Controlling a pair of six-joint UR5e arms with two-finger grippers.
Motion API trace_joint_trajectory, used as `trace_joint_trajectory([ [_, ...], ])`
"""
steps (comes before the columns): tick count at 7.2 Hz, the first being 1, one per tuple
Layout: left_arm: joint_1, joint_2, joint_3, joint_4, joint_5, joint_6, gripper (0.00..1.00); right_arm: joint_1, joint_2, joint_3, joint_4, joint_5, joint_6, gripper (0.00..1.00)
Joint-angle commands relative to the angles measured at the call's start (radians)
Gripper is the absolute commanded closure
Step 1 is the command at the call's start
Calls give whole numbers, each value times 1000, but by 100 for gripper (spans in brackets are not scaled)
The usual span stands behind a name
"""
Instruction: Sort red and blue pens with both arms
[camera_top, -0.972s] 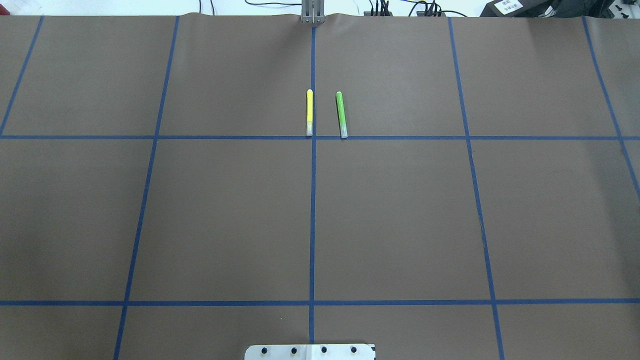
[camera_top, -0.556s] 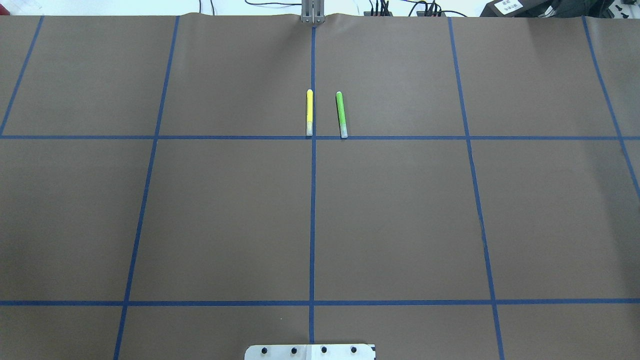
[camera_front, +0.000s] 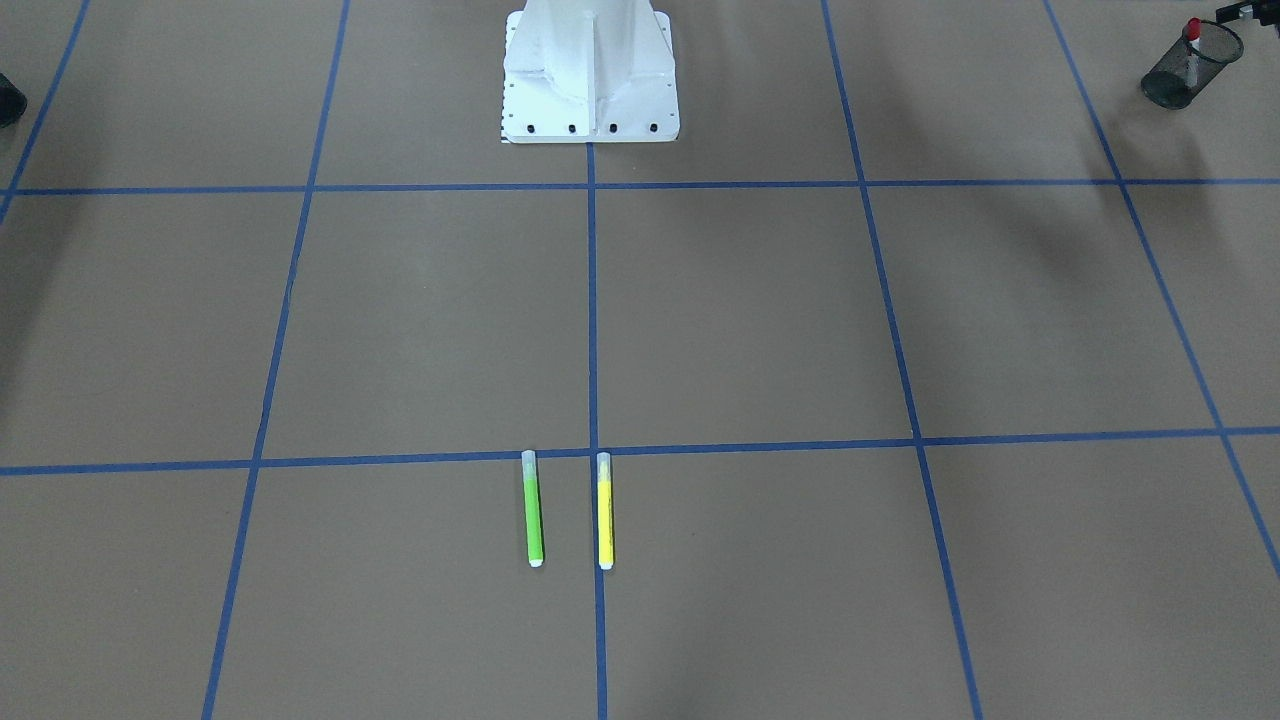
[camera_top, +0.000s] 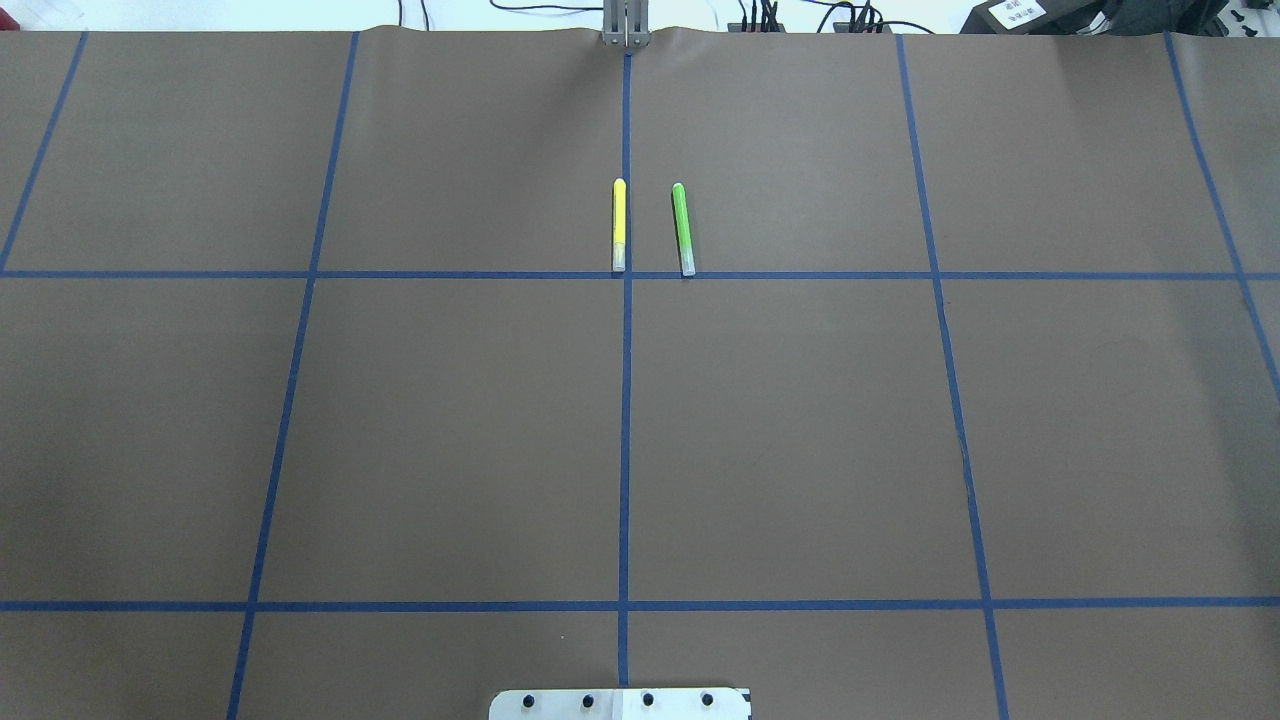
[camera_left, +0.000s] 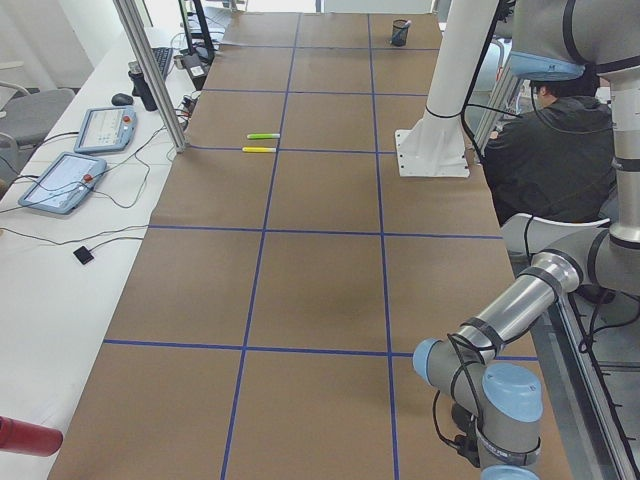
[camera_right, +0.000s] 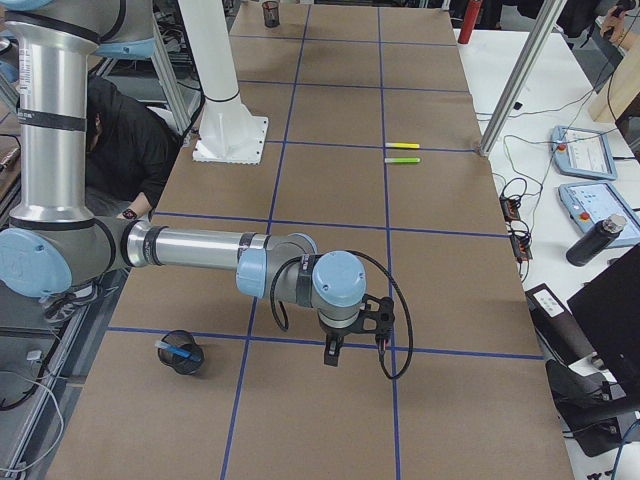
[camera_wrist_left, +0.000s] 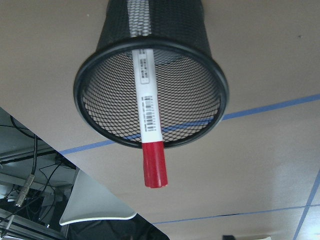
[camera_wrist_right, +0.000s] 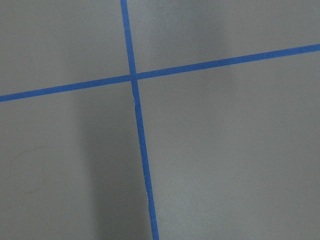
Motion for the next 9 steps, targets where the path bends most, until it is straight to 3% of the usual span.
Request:
trace_joint_trajectory([
  [1, 0, -5, -199, 3, -32, -2, 0, -8, 2, 42, -2, -8, 68, 0],
  [2, 0, -11, -300, -8, -38, -1, 0, -14, 0, 53, -1, -9, 65, 0],
  [4, 2, -16, -439, -221, -38, -8, 0, -14, 0, 49, -4, 1, 73, 0],
  [6, 11, -18, -455, -468, -34, -4, 0, -44, 0, 44, -1, -3, 73, 0],
  [9, 159, -56, -449, -754, -26, -49, 0, -64, 0, 43, 1, -25, 76, 0],
])
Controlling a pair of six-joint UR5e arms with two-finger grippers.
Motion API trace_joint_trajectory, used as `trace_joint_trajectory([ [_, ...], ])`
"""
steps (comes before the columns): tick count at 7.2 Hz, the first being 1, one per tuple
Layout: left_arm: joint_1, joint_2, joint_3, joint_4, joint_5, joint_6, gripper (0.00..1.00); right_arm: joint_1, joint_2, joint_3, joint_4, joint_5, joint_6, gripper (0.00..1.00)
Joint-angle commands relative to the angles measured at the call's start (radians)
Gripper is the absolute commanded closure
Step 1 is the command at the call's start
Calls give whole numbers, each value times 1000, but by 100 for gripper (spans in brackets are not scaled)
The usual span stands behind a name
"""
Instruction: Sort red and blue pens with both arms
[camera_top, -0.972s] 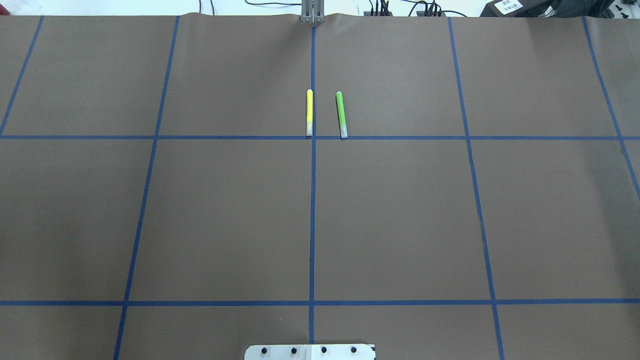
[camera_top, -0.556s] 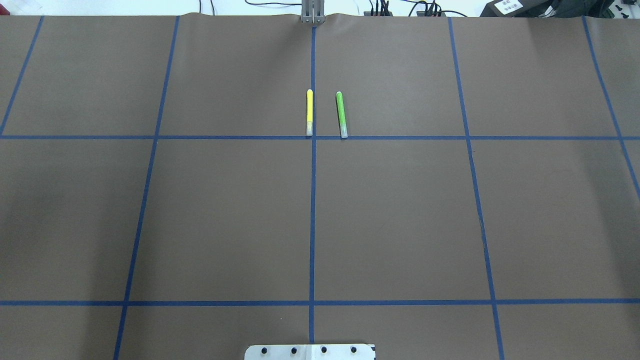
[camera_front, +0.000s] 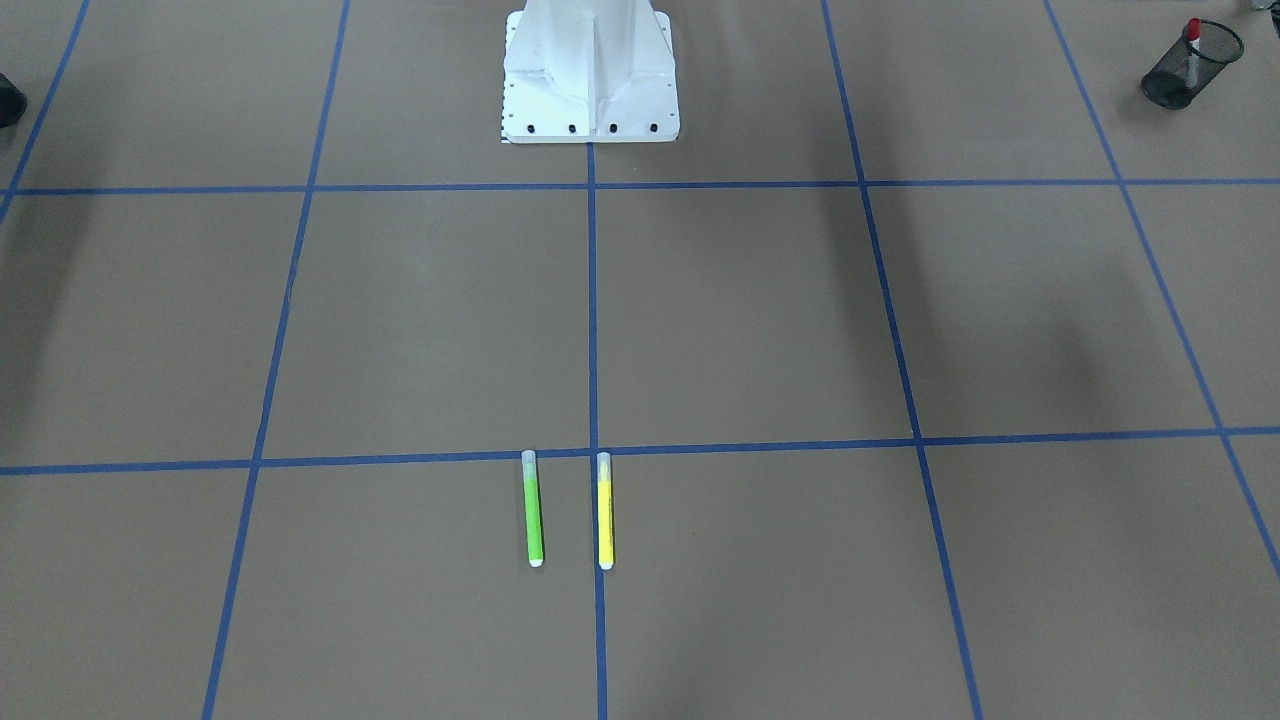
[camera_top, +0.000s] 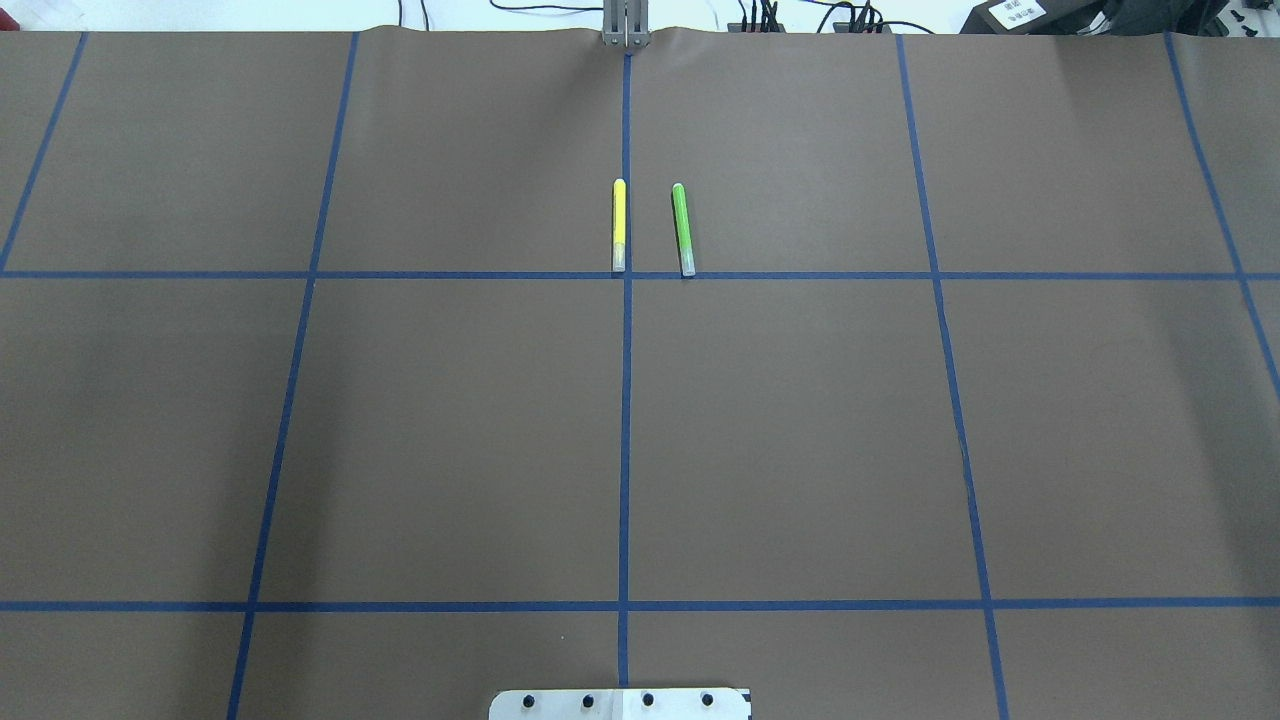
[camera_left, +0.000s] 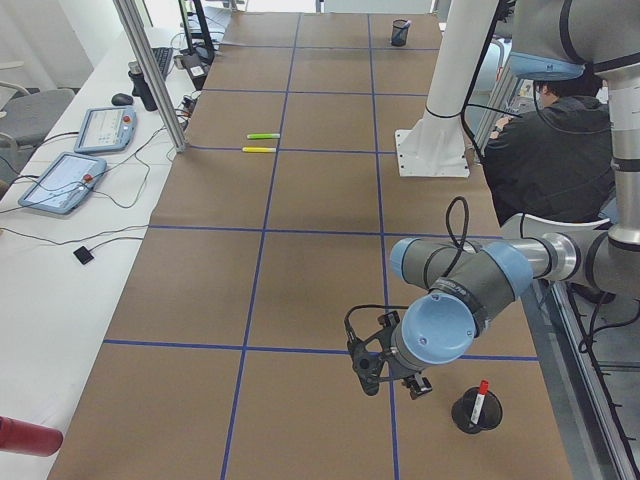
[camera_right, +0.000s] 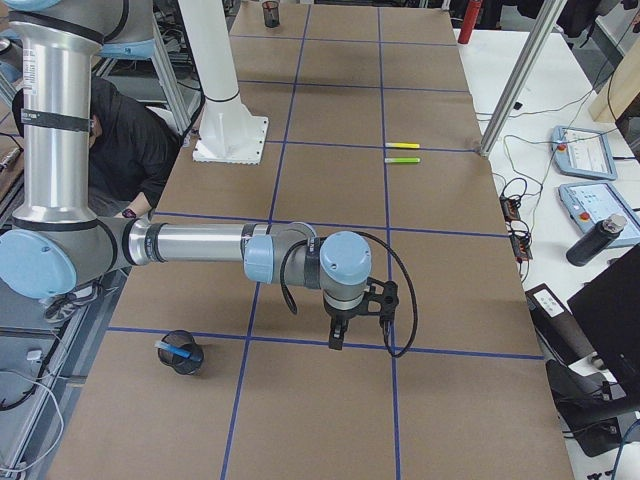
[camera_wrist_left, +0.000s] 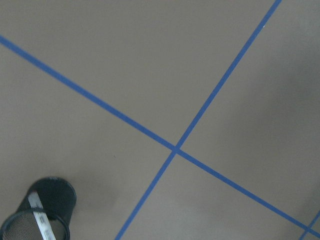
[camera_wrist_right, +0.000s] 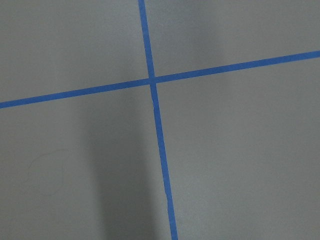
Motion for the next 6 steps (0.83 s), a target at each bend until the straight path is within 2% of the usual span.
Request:
trace_joint_trajectory([
  [1, 124, -43, 10, -195, 5, -93, 0, -7, -3, -1, 1, -9, 2, 0],
  [3, 232, -110, 83, -430, 5, -299, 0, -7, -8, 1, 2, -6, 4, 0],
  [4, 286, -158, 102, -486, 5, -387, 0, -7, 0, 2, 2, -6, 4, 0],
  [6, 407, -245, 103, -495, 5, -466, 0, -9, 2, 7, 2, -6, 7, 0],
])
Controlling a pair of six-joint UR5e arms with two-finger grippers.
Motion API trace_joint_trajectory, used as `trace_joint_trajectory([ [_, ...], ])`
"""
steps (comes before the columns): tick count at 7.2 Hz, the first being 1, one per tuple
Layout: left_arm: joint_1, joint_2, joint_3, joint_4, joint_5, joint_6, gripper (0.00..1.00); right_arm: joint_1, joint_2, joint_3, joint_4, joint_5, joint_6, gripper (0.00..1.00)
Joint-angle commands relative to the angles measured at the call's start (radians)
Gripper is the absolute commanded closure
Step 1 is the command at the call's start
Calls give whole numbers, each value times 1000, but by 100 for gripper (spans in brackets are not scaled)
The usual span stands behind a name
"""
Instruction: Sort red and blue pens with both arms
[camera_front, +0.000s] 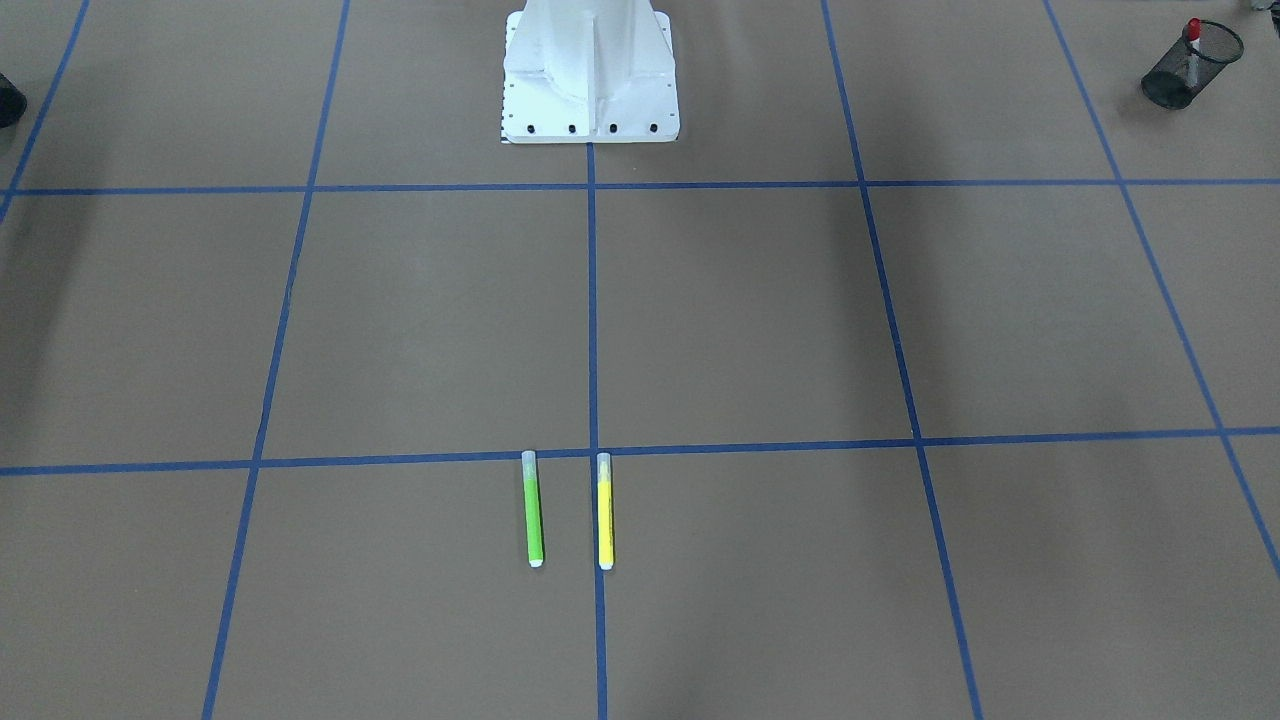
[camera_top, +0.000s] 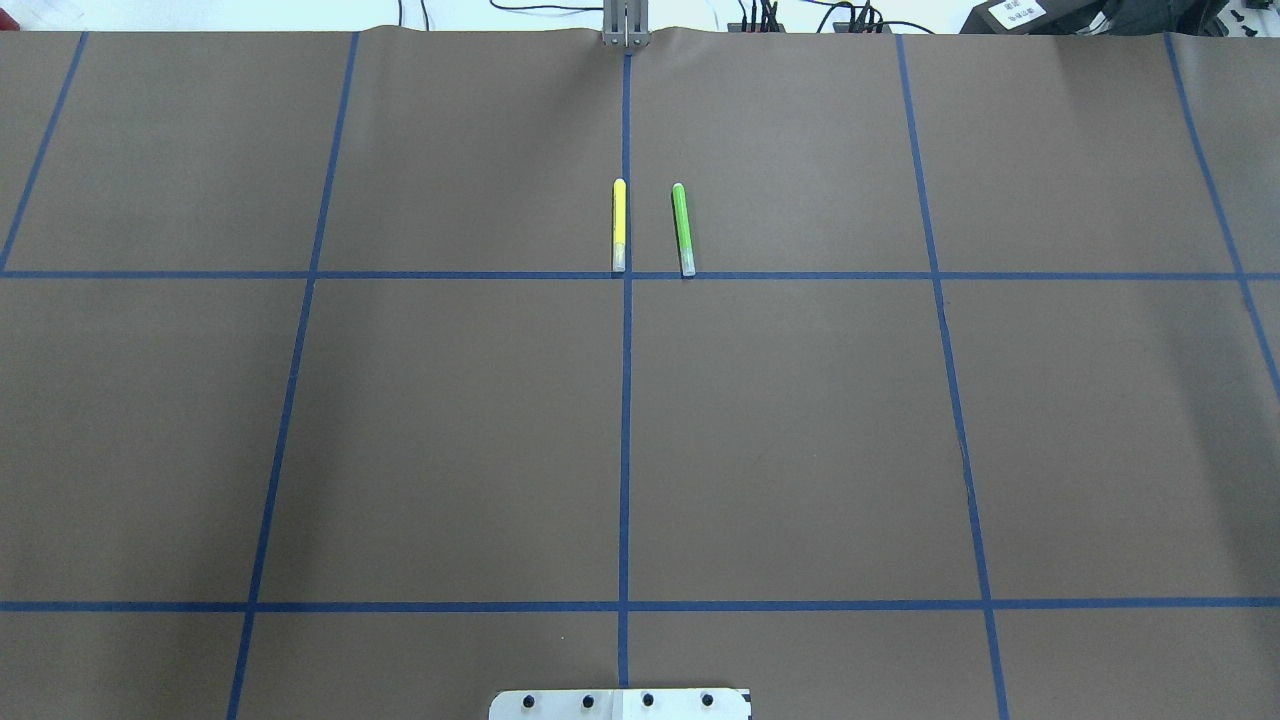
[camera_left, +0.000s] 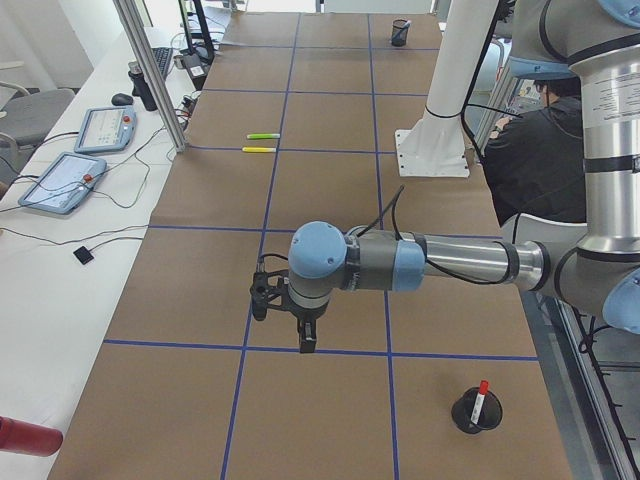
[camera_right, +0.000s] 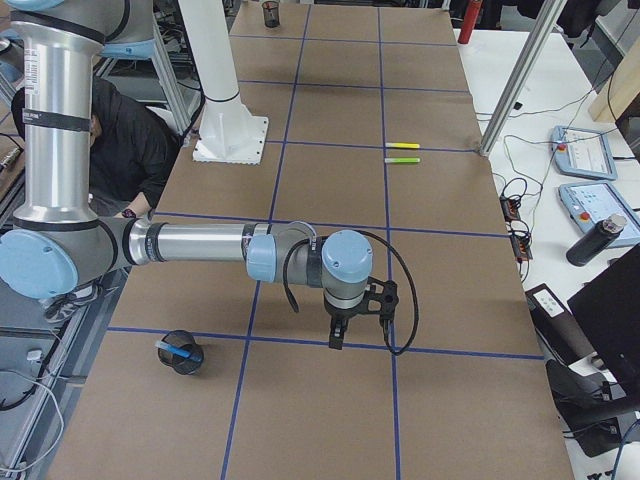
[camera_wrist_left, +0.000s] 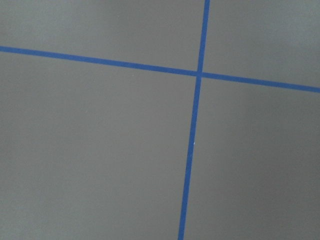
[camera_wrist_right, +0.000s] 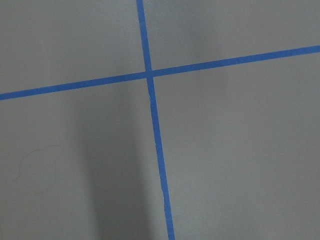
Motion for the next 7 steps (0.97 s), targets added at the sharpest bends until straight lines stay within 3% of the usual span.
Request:
trace_joint_trajectory([
  [1, 86, -67, 5, -26, 0, -43, 0, -28, 11, 2, 0, -3, 33, 0],
  [5, 102, -102, 70, -94, 0, -44, 0, -110, 80, 5, 5, 0, 163, 0],
  [7, 103, -89, 86, -86, 37, -49, 0, -153, 82, -4, 107, -3, 274, 0],
])
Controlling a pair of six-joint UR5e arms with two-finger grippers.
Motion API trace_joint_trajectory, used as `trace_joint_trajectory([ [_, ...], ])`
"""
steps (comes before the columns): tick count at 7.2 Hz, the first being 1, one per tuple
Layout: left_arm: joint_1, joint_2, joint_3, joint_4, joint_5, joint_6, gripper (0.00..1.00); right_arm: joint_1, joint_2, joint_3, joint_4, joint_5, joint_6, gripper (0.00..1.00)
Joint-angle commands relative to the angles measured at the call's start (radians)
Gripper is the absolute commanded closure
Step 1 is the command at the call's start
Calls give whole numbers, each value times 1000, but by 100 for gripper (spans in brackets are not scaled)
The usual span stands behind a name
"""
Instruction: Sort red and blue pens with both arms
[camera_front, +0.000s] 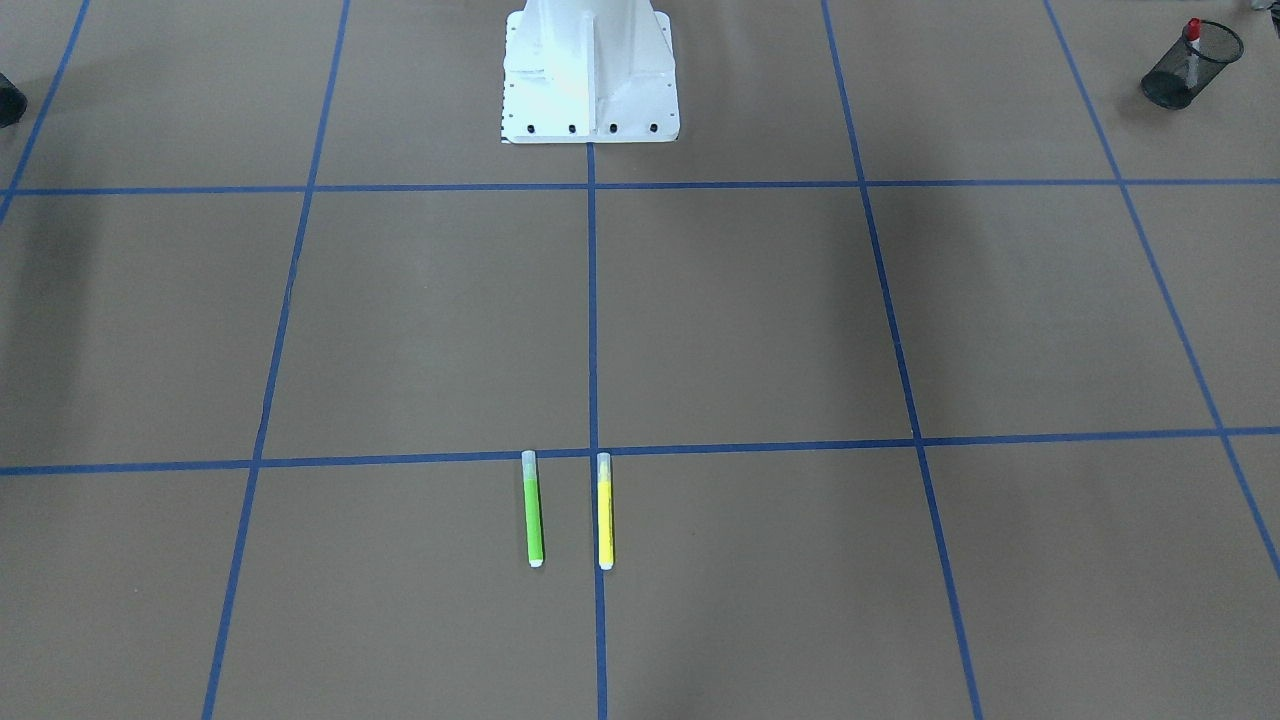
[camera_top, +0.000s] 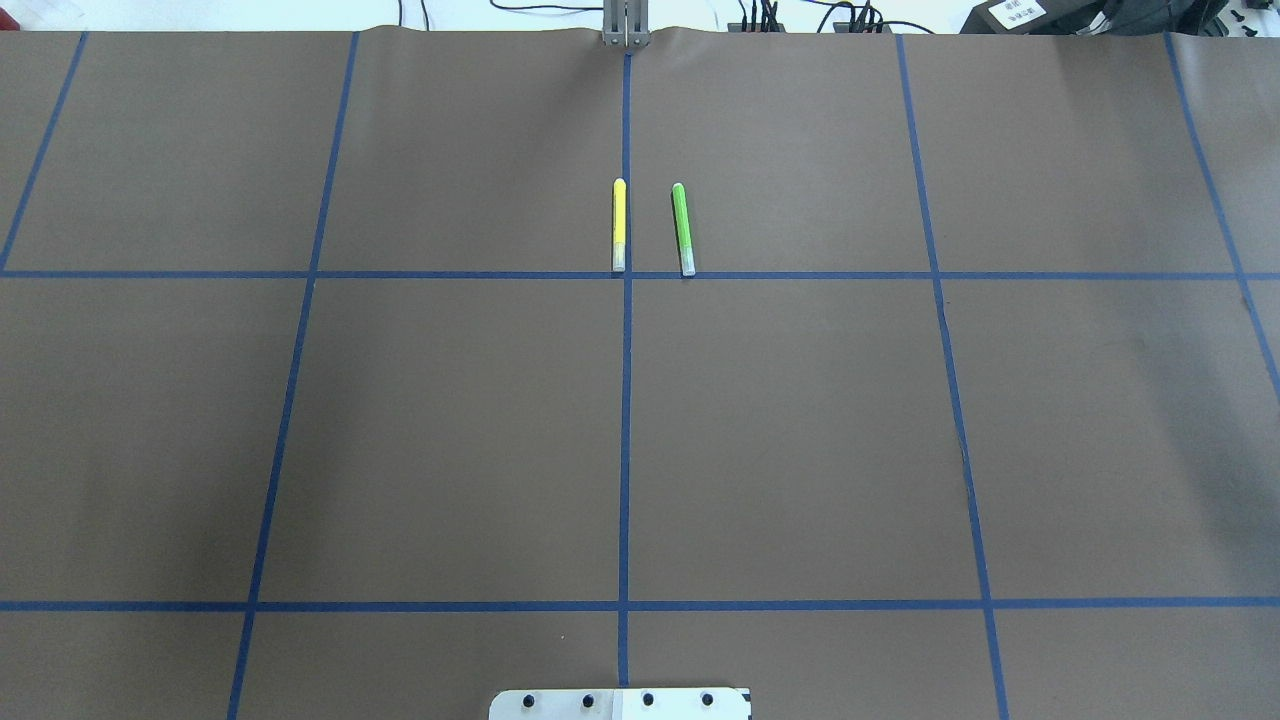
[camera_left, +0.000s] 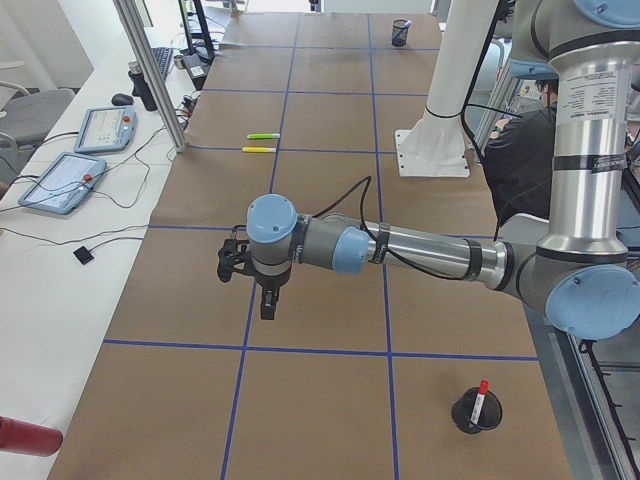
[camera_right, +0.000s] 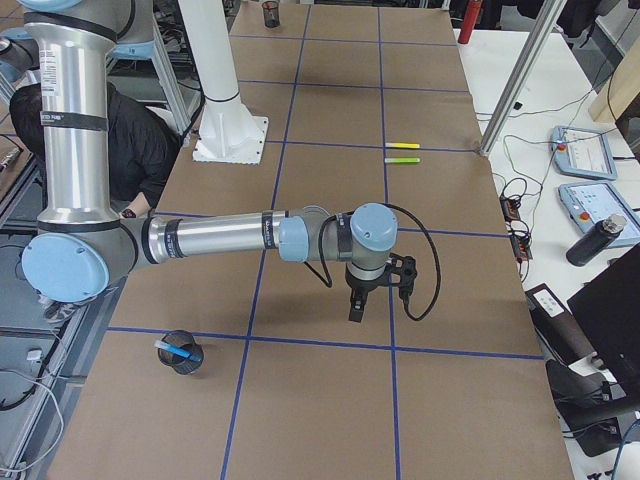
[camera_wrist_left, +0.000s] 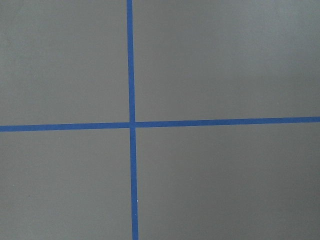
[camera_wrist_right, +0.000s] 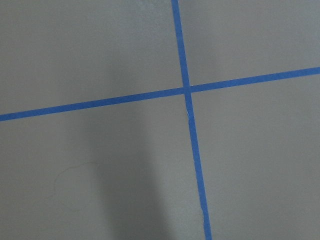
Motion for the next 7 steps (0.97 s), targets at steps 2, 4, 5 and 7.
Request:
trace_joint_trajectory([
  [2, 0, 12, 13, 2, 21, -57, 0, -30, 2, -6, 97, -14, 101, 0],
  [4, -1, 21, 12, 1, 19, -63, 0, -28, -18, -15, 122, -32, 89, 0],
  [5, -1, 32, 10, -1, 19, -63, 0, -21, -26, -12, 123, -32, 93, 0],
  [7, -3, 33, 10, -4, 18, -63, 0, -8, -32, -6, 125, -32, 89, 0],
])
